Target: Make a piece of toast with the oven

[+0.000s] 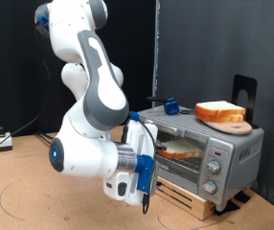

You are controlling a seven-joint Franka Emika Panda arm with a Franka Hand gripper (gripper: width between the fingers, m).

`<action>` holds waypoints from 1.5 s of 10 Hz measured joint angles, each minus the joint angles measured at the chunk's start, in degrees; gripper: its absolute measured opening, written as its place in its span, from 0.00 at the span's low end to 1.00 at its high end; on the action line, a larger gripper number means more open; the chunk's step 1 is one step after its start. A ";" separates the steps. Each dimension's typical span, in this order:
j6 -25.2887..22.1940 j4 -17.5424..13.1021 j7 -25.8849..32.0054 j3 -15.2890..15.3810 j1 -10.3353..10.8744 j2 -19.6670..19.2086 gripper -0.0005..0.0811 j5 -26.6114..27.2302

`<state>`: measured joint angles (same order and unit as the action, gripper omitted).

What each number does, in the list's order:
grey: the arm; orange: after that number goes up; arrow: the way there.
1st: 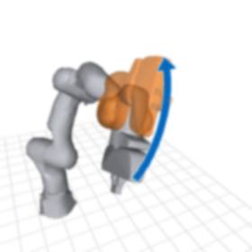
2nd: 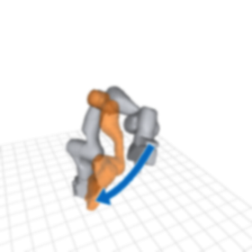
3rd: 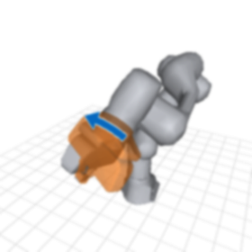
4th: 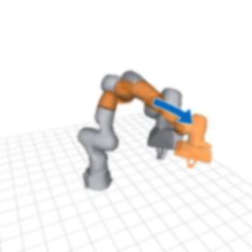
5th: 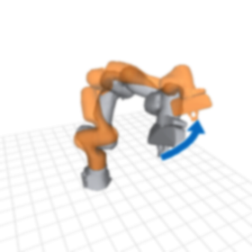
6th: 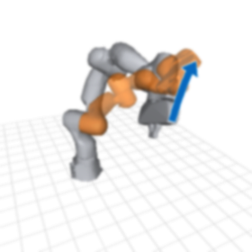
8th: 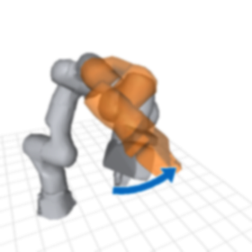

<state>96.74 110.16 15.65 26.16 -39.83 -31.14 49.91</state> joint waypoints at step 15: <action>2.77 -12.58 -6.28 0.80 8.88 -17.20 0.99 -3.76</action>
<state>99.52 97.58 9.37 26.96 -30.95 -48.34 46.15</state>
